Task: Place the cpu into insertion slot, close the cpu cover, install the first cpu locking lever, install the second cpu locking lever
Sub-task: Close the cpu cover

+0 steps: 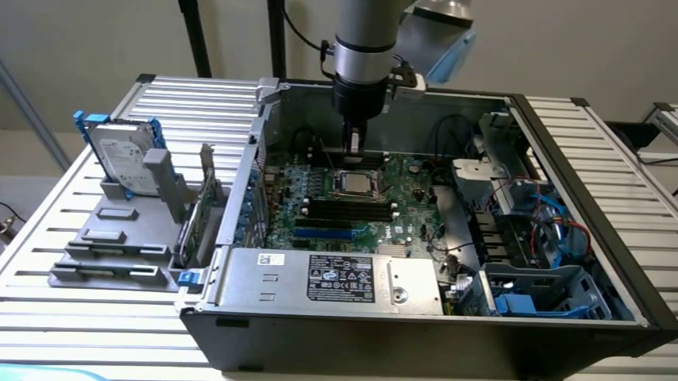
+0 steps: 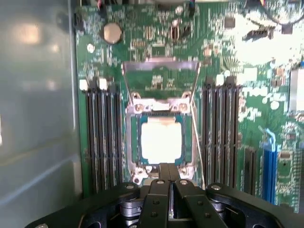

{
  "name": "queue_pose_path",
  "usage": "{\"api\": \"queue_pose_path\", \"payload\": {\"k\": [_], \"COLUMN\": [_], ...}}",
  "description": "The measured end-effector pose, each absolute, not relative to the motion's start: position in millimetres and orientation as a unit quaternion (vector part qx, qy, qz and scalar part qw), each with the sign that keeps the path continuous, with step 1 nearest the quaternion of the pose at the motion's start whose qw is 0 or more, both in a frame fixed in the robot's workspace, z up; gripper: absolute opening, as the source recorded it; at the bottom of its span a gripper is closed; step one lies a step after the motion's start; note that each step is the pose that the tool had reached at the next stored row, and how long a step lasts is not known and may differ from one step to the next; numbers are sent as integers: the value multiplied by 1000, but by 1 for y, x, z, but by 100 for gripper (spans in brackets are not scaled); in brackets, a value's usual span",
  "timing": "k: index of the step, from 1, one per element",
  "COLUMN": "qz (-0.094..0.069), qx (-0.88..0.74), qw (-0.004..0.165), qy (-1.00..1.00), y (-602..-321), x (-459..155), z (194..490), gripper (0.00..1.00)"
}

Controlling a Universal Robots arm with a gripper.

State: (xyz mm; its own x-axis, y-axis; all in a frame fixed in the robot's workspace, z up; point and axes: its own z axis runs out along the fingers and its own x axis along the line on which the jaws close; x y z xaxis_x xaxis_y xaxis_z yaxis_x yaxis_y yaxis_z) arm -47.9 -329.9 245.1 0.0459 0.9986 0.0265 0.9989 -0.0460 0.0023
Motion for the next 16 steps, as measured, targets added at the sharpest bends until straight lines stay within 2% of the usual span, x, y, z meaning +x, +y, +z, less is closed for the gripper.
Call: {"api": "queue_pose_path", "payload": {"k": [16], "qz": [-3], "qx": [-723], "qw": [15], "qy": [-690], "y": [-335], "x": [25], "z": [268], "gripper": [11]}}
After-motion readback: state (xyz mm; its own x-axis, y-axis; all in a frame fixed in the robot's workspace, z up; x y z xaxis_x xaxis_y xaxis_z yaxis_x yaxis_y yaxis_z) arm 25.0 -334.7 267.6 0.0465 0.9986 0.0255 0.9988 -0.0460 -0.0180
